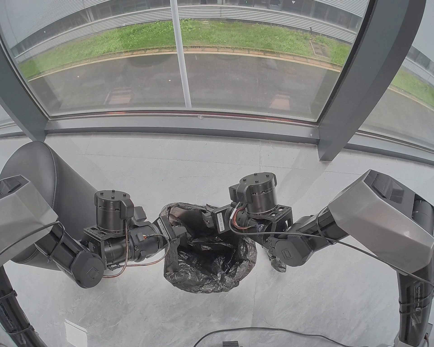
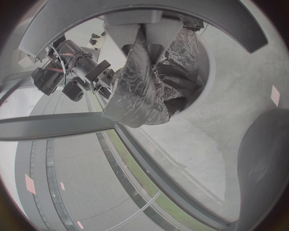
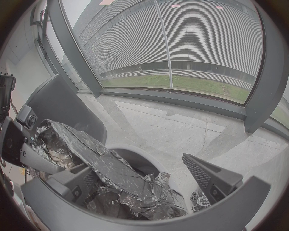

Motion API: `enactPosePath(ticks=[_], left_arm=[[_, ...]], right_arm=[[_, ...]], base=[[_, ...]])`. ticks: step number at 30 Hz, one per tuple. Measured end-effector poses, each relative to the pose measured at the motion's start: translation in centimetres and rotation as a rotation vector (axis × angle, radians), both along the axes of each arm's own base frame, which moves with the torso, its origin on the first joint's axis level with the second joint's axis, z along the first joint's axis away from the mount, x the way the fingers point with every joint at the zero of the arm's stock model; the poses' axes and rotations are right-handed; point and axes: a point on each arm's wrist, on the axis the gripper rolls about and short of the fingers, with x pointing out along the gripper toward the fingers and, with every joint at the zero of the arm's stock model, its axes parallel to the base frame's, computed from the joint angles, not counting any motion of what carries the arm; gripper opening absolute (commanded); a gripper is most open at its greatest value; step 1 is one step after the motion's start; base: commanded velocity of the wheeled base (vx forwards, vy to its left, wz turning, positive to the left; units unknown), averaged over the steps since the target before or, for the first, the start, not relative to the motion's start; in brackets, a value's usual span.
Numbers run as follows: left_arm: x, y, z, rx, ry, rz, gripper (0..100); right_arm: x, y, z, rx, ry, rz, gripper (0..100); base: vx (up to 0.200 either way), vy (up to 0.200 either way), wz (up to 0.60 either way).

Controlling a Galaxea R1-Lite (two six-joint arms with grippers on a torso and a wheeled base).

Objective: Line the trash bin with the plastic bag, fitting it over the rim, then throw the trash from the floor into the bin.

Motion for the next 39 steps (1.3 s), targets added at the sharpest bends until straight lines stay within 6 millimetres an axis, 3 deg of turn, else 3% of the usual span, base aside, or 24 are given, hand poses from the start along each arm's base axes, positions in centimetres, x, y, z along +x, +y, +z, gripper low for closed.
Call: enactPosePath(ticks=[7, 18, 36, 37, 39], left_arm=[[0.7, 0.9, -0.5, 0.143, -0.105, -0.038, 0], [3.2, 4.5, -2.0, 0.282, -0.161, 0.022, 0], [3.6, 5.2, -2.9, 0.296, -0.199, 0.073, 0], [3.5, 5.3, -3.0, 0.297, -0.194, 0.073, 100], [3.4, 5.3, -3.2, 0.298, -0.186, 0.071, 100]], right_arm=[[0.9, 0.1, 0.1, -0.011, -0.014, -0.009, 100], [2.4, 0.1, 1.3, 0.0, -0.036, -0.027, 100], [3.1, 0.4, 1.5, 0.007, -0.045, -0.031, 100], [3.1, 0.4, 1.5, 0.006, -0.045, -0.033, 100], [3.1, 0.4, 1.5, 0.006, -0.046, -0.037, 100]], base=[[0.0, 0.0, 0.0], [0.0, 0.0, 0.0], [0.0, 0.0, 0.0], [0.0, 0.0, 0.0], [0.0, 0.0, 0.0]])
